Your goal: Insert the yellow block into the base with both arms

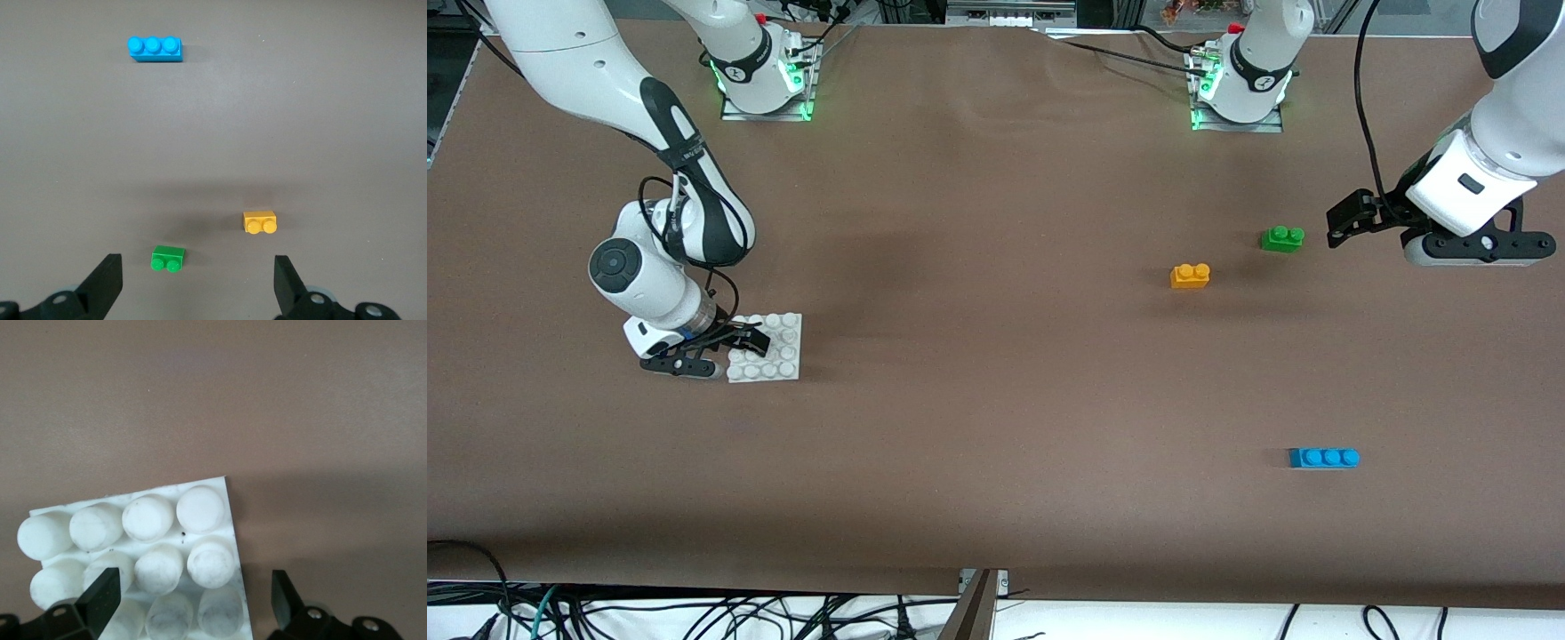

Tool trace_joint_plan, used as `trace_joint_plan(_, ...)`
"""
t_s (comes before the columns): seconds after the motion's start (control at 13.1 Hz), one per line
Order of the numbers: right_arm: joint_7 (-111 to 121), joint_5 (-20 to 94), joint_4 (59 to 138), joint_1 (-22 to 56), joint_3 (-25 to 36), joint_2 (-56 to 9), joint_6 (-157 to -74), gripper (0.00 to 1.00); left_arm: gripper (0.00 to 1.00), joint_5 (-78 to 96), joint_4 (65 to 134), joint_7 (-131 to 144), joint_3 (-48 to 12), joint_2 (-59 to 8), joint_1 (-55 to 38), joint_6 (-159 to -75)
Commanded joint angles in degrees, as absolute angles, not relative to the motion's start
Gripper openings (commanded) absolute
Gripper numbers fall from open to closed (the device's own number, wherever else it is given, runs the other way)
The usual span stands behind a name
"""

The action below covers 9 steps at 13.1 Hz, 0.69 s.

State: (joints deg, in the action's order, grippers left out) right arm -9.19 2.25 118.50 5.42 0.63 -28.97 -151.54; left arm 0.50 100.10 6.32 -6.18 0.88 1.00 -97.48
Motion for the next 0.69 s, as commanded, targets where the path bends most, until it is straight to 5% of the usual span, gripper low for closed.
trace_joint_plan(0.0,-8.79,3.16,119.27,4.92,0.35,-28.56,-152.58,1.0,1.0,1.76,98.35,6.5,-6.33,0.18,1.32,-96.06)
trace_joint_plan(0.3,-8.61,3.16,119.18,4.92,0.35,-28.83,-152.67,0.95,1.0,1.76,98.35,6.5,-6.33,0.18,1.32,-96.06)
trace_joint_plan(0.61,-8.61,3.16,119.27,4.92,0.26,-28.83,-152.58,0.8,1.0,1.76,98.35,6.5,-6.33,0.09,1.32,-96.06)
